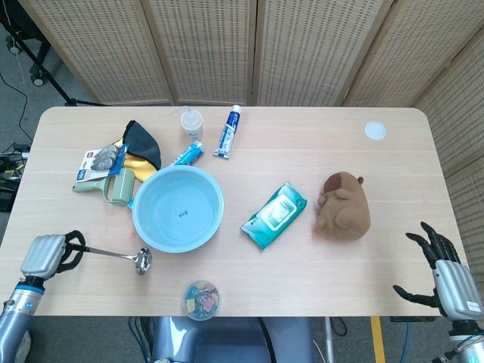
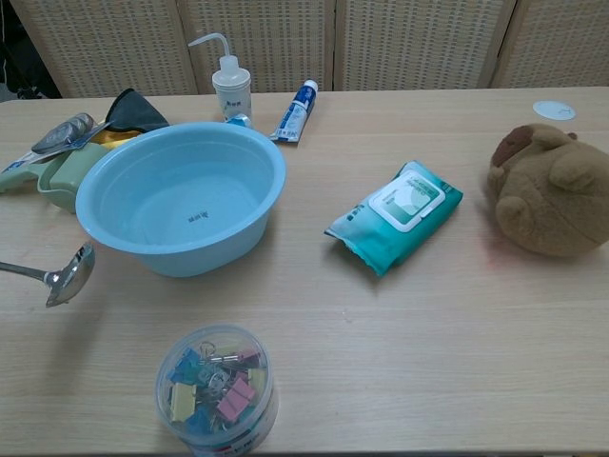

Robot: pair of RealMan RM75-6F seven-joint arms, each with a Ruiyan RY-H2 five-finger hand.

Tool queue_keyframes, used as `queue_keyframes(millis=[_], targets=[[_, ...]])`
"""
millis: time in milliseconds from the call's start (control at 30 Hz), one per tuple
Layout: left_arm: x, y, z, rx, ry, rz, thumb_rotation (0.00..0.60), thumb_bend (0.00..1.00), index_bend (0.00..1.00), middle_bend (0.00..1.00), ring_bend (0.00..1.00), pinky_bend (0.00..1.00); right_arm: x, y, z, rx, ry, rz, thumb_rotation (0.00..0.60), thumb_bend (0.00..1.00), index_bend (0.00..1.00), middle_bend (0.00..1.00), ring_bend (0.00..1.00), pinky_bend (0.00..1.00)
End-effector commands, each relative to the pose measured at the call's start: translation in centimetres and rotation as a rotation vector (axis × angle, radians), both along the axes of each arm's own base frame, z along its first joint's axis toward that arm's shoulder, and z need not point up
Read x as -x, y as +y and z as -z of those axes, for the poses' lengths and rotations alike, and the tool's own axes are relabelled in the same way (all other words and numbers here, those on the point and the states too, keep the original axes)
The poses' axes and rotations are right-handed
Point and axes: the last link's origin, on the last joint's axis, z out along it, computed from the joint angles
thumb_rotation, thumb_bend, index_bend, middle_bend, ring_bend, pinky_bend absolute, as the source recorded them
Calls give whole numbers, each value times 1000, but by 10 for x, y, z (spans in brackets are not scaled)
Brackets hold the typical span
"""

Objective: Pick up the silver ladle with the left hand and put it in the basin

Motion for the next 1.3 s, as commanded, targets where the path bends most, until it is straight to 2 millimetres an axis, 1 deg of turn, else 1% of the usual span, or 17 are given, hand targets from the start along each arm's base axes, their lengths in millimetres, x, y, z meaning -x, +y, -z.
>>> queue_keyframes(millis=[33,67,133,233,467,500,633,800,933,1067,1300], targets=[[-12,4,-19,-39,11,38,600,486,821,901,908,949,0,0,0,-1,-1,0,600,0,148,0,0,0],[-16,6,-23,-45,11,44,600,486,821,902,907,949,0,0,0,-1,-1,-1,600,0,148,0,0,0],[-32,16,-38,-73,20,88,600,486,821,902,907,949,-1,0,-1,2,-3,0,600,0,148,0,0,0],[-43,20,-44,-67,20,91,600,487,822,902,907,949,-1,0,-1,5,-4,-1,600,0,149,0,0,0],[-74,40,-60,-85,36,123,600,485,826,902,907,949,-1,0,-3,8,-6,0,600,0,148,0,0,0],[-81,46,-63,-90,40,129,600,486,826,902,907,949,0,0,-3,9,-7,0,600,0,148,0,0,0],[-98,64,-67,-107,56,134,600,487,827,902,908,949,0,-1,-4,11,-8,2,600,0,149,0,0,0],[-108,91,-62,-120,95,119,600,489,828,901,907,949,1,-1,-4,11,-9,4,600,0,149,0,0,0],[-111,112,-50,-87,131,73,600,490,829,901,907,949,1,-2,-4,11,-9,7,600,0,148,0,0,0],[-118,133,-36,-78,180,56,600,490,831,902,907,949,3,-3,-4,12,-9,14,600,0,148,0,0,0],[-129,155,-14,-91,292,74,600,491,831,901,907,949,5,-5,-3,9,-10,25,600,0,148,0,0,0]])
